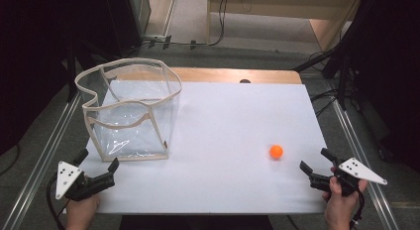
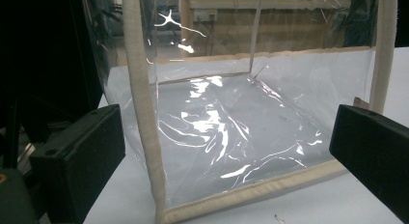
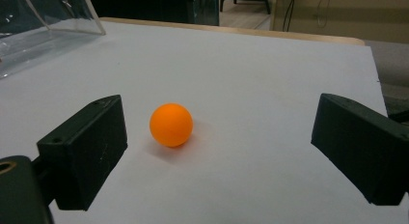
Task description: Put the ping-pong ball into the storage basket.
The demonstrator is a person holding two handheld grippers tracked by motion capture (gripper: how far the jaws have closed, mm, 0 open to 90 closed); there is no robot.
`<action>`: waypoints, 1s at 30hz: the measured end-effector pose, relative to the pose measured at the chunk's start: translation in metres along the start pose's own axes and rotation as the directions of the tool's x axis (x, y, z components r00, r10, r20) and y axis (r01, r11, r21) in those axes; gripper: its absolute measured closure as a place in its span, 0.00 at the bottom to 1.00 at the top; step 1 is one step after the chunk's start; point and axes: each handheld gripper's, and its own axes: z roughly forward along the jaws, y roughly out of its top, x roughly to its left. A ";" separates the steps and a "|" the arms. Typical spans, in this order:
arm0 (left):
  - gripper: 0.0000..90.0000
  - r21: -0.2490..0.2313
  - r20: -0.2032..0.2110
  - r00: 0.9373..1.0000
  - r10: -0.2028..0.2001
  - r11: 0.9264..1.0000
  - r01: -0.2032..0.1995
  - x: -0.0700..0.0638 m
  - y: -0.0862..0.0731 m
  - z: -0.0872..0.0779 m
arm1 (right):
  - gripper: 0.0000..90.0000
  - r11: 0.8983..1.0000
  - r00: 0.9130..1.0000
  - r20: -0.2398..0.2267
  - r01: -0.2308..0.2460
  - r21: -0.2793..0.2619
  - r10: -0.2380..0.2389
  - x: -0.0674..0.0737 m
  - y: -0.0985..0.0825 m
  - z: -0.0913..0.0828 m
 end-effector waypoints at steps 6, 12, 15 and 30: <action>0.00 0.000 -0.001 1.000 0.003 1.000 -0.003 0.000 0.000 0.000 | 0.04 0.999 1.000 -0.008 0.023 0.026 -0.023 0.005 0.010 -0.001; 0.00 -0.001 -0.002 1.000 0.000 1.000 0.000 0.000 0.000 0.000 | 0.05 0.996 0.998 -0.010 0.068 0.050 -0.068 0.012 0.025 -0.001; 0.00 -0.003 -0.004 1.000 -0.001 1.000 0.001 0.000 0.000 0.001 | 0.05 0.994 0.997 -0.015 0.082 0.073 -0.081 0.015 0.032 0.002; 0.00 0.000 -0.002 1.000 0.001 1.000 -0.001 0.000 0.000 0.000 | 0.05 0.974 0.987 -0.067 0.155 0.163 -0.146 0.026 0.059 0.020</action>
